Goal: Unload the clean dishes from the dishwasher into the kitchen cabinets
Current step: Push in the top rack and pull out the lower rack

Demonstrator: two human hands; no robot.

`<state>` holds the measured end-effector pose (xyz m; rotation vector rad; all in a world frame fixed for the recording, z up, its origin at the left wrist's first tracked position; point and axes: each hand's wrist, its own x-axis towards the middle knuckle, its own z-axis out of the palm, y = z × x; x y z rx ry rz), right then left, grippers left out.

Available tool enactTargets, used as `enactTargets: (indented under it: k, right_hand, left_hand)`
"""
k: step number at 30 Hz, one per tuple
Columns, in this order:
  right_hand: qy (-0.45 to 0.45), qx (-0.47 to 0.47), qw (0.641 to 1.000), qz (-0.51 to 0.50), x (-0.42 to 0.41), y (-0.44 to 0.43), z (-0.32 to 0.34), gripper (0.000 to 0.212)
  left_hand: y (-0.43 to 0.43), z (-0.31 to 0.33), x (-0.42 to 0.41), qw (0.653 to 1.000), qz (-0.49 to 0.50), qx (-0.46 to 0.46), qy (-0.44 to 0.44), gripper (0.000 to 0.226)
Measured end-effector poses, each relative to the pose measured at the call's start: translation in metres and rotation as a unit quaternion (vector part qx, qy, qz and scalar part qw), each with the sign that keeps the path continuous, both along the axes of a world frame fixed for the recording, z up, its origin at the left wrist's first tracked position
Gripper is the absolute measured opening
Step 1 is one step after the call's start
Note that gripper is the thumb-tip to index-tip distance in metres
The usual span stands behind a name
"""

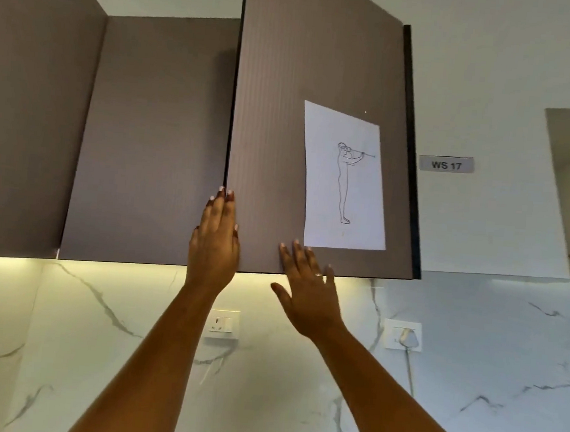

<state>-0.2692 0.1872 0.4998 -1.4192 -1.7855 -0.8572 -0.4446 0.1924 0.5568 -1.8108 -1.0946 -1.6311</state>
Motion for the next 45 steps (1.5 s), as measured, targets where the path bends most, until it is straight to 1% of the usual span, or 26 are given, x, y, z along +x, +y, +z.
enactTargets:
  k: [2, 5, 7, 9, 12, 15, 19, 23, 26, 30, 33, 36, 39, 41, 43, 44, 45]
  right_hand:
    - [-0.007, 0.004, 0.999, -0.035, -0.005, 0.024, 0.003, 0.066]
    - [0.004, 0.021, 0.997, -0.070, -0.019, 0.051, 0.000, 0.069]
    - [-0.010, 0.040, 0.996, -0.084, -0.021, 0.072, -0.005, 0.071]
    - [-0.038, 0.050, 0.994, -0.092, -0.016, 0.090, -0.008, 0.084]
    - [-0.064, 0.033, 0.992, -0.103, -0.008, 0.110, -0.012, 0.103]
    - [-0.066, 0.016, 0.991, -0.117, -0.006, 0.125, -0.010, 0.109]
    - [-0.052, -0.005, 0.991, -0.126, -0.010, 0.137, -0.010, 0.106]
    - [-0.070, -0.015, 0.992, -0.107, -0.010, 0.137, -0.010, 0.092]
    - [-0.068, -0.029, 0.991, -0.108, -0.011, 0.131, -0.007, 0.092]
    - [-0.087, -0.087, 0.987, -0.105, -0.009, 0.121, 0.002, 0.092]
    - [-0.092, -0.147, 0.981, -0.085, -0.006, 0.107, 0.001, 0.089]
    - [-0.041, -0.190, 0.980, -0.047, 0.005, 0.084, -0.030, 0.089]
    - [0.043, -0.236, 0.971, -0.019, 0.029, 0.049, -0.094, 0.086]
    - [0.129, -0.294, 0.947, -0.016, 0.053, 0.022, -0.143, 0.085]
    - [0.231, -0.350, 0.907, -0.038, 0.087, -0.014, -0.198, 0.086]
    - [0.277, -0.374, 0.883, -0.060, 0.110, -0.042, -0.231, 0.086]
    - [0.308, -0.392, 0.863, -0.079, 0.128, -0.064, -0.259, 0.086]
  left_hand:
    - [0.029, 0.001, -0.017, 0.997, 0.055, -0.011, 0.054, 0.054]
    - [0.065, 0.005, -0.027, 0.991, 0.087, -0.029, 0.100, 0.055]
    - [0.091, 0.005, -0.027, 0.990, 0.091, -0.042, 0.103, 0.058]
    - [0.111, 0.004, -0.022, 0.990, 0.092, -0.061, 0.094, 0.061]
    - [0.136, -0.006, -0.014, 0.981, 0.133, -0.100, 0.100, 0.065]
    - [0.151, -0.022, -0.001, 0.972, 0.170, -0.118, 0.111, 0.067]
    - [0.159, -0.032, 0.013, 0.965, 0.188, -0.144, 0.116, 0.066]
    - [0.159, -0.029, 0.009, 0.960, 0.192, -0.151, 0.136, 0.068]
    - [0.158, -0.038, 0.008, 0.952, 0.198, -0.176, 0.152, 0.071]
    - [0.145, -0.051, 0.022, 0.945, 0.179, -0.231, 0.147, 0.074]
    - [0.129, -0.060, 0.034, 0.930, 0.162, -0.292, 0.154, 0.073]
    - [0.108, -0.094, 0.056, 0.915, 0.114, -0.350, 0.165, 0.069]
    - [0.078, -0.159, 0.093, 0.904, 0.031, -0.396, 0.158, 0.072]
    - [0.053, -0.206, 0.120, 0.886, -0.012, -0.432, 0.166, 0.073]
    - [0.019, -0.254, 0.156, 0.856, -0.052, -0.472, 0.203, 0.070]
    - [-0.007, -0.283, 0.181, 0.834, -0.077, -0.493, 0.237, 0.069]
    - [-0.029, -0.306, 0.200, 0.818, -0.098, -0.503, 0.259, 0.068]
